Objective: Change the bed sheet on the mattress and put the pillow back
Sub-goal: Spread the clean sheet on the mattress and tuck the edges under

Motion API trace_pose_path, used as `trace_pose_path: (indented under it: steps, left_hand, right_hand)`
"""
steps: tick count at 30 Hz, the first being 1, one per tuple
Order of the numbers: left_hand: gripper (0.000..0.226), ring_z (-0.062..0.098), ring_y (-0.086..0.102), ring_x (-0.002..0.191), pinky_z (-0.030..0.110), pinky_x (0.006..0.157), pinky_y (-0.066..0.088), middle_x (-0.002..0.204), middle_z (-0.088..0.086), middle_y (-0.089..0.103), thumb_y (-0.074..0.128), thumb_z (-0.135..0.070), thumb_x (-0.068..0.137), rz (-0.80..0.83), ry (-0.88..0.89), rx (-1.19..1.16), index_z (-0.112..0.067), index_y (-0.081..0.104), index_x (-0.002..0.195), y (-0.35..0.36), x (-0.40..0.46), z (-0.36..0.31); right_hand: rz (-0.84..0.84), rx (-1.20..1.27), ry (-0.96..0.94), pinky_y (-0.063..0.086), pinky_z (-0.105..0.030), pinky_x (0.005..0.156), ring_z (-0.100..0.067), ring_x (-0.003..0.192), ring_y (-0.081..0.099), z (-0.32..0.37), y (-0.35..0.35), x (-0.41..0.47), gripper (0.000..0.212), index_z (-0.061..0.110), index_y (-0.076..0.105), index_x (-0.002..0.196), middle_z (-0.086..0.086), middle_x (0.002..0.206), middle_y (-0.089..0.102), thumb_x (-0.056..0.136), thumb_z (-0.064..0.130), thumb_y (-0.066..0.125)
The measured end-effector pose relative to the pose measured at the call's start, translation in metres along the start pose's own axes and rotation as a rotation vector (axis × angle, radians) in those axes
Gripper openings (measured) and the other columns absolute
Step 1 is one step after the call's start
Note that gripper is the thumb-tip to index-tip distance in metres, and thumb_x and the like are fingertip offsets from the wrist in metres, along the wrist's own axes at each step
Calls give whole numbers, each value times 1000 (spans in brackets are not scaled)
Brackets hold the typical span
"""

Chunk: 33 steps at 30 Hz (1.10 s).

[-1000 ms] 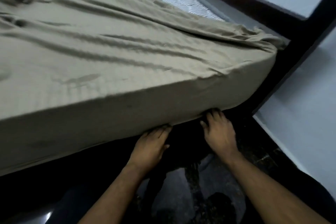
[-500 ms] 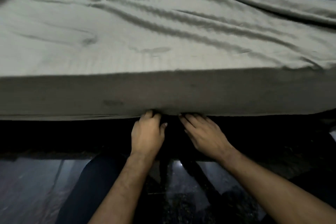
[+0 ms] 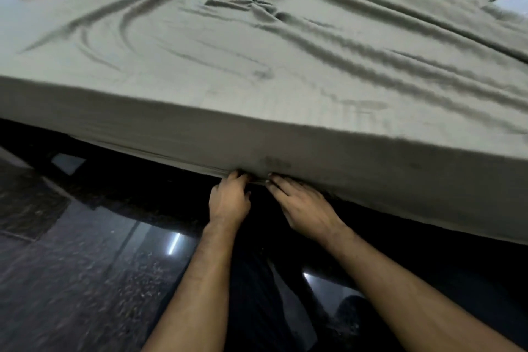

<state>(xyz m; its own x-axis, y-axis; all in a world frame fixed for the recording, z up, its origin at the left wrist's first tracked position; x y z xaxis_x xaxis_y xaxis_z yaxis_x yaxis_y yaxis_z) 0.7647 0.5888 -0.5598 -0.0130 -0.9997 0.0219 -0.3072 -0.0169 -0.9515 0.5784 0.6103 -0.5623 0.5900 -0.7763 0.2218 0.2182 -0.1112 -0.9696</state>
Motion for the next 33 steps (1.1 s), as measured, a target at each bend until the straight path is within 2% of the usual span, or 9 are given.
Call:
trace_pose_path:
  steps: [7, 10, 13, 17, 21, 24, 27, 30, 33]
  left_hand:
    - [43, 22, 55, 127, 47, 116, 36, 133, 0, 60, 58, -28, 93, -189, 144, 79, -26, 60, 136, 6, -2, 63]
    - [27, 29, 62, 112, 47, 108, 44, 114, 5, 68, 54, -27, 95, -233, 103, -3, -19, 71, 114, 0, 20, 79]
    - [22, 33, 65, 97, 41, 93, 52, 97, 9, 71, 54, -21, 91, -239, 63, -83, -13, 74, 95, -4, 29, 76]
    - [24, 34, 64, 89, 40, 79, 54, 93, 11, 68, 52, -24, 92, -206, 170, -100, -11, 73, 88, -1, 28, 79]
    - [24, 28, 61, 98, 37, 83, 52, 103, 8, 66, 51, -25, 97, -195, 210, -119, -13, 72, 98, 1, 30, 88]
    - [25, 31, 63, 96, 38, 81, 52, 99, 9, 70, 51, -24, 95, -211, 156, -54, -13, 73, 94, -1, 39, 80]
    - [33, 31, 66, 103, 37, 93, 50, 107, 7, 74, 46, -28, 94, -167, 214, 83, -15, 76, 100, 4, 43, 86]
    - [43, 24, 65, 116, 42, 108, 46, 119, 3, 73, 39, -33, 95, -126, 221, 176, -18, 74, 115, 11, 36, 88]
    - [45, 30, 69, 100, 40, 100, 50, 99, 9, 77, 38, -34, 95, -131, 124, 130, -12, 77, 95, 10, 50, 74]
  right_hand:
    - [85, -1, 135, 57, -38, 94, -24, 119, 61, 40, 36, 43, 67, 10, 55, 140, -7, 136, 60, 74, 7, 69]
    - [69, -52, 199, 59, -39, 84, -25, 108, 64, 46, 35, 59, 48, 12, 61, 130, -6, 122, 64, 82, 10, 62]
    - [57, -32, 345, 58, -36, 76, -27, 100, 67, 58, 35, 71, 39, 13, 65, 125, -8, 115, 67, 92, 34, 60]
    - [76, -122, 404, 53, -40, 100, -33, 117, 62, 75, 57, 68, 70, 2, 57, 137, -19, 132, 62, 85, 47, 69]
    - [79, -148, 470, 52, -41, 98, -34, 109, 62, 77, 63, 82, 73, -1, 60, 132, -22, 122, 65, 82, 50, 74]
    - [51, -79, 469, 45, -45, 110, -36, 122, 58, 77, 68, 80, 81, -2, 54, 139, -24, 135, 59, 81, 50, 75]
    - [53, -60, 495, 38, -49, 115, -37, 129, 52, 79, 69, 79, 79, 1, 49, 144, -22, 142, 54, 85, 49, 69]
    - [12, -41, 456, 43, -43, 112, -33, 128, 54, 81, 60, 76, 69, 5, 53, 142, -17, 141, 57, 88, 45, 67]
    - [8, 24, 430, 46, -39, 107, -29, 124, 54, 72, 53, 73, 59, 9, 55, 139, -12, 136, 59, 92, 45, 58]
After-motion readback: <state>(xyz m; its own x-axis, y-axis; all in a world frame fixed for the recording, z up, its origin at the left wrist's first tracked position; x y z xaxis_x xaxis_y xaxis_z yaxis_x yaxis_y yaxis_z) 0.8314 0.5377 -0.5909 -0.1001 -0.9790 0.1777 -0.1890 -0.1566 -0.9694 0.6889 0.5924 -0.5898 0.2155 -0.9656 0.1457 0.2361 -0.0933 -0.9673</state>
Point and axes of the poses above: each hand's wrist, its own x-axis towards the middle knuckle, its own y-axis out of the palm, z = x × y, the point moved 2 cm from there along x, towards the middle knuckle
